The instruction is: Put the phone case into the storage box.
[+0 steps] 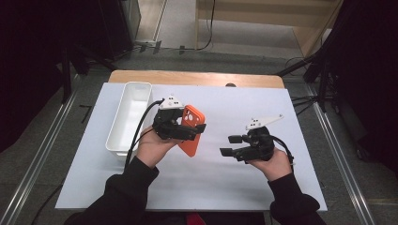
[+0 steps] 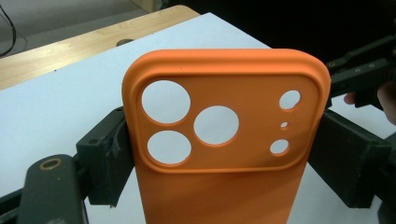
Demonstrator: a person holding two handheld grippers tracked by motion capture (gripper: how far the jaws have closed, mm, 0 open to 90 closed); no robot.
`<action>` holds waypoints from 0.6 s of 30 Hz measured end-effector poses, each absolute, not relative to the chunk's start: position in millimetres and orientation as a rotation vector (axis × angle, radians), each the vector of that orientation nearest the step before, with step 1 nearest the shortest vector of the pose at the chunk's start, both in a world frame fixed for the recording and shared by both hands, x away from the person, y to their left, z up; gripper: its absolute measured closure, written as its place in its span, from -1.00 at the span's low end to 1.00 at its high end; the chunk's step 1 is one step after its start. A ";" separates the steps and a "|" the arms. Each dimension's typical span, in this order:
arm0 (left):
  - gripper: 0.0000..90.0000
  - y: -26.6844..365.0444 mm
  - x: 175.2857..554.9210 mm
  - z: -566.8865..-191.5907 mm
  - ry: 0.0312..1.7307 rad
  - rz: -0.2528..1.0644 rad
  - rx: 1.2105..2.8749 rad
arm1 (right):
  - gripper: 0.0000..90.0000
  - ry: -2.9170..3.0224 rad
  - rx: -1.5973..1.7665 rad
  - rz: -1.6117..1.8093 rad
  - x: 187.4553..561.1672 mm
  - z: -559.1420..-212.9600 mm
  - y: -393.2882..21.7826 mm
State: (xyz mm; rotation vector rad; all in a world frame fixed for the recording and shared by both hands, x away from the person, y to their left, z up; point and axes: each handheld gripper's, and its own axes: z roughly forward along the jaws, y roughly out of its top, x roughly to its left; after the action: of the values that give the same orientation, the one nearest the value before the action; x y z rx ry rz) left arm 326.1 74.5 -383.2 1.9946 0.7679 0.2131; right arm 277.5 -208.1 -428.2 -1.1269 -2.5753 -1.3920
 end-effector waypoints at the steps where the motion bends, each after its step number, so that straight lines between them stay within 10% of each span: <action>1: -0.65 74.6 326.2 -383.2 0.768 0.212 1.996 | -0.30 -2.577 -1.126 -1.391 275.6 -429.9 -208.8; 18: -0.65 77.1 328.0 -382.4 0.769 0.193 2.003 | -0.38 -2.598 -1.118 -1.401 252.6 -456.0 -219.1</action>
State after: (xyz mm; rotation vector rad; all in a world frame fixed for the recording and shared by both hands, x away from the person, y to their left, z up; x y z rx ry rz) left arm 328.0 77.1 -382.4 2.0032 0.7688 0.1927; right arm 252.6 -219.1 -456.0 -1.1181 -2.5980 -1.4013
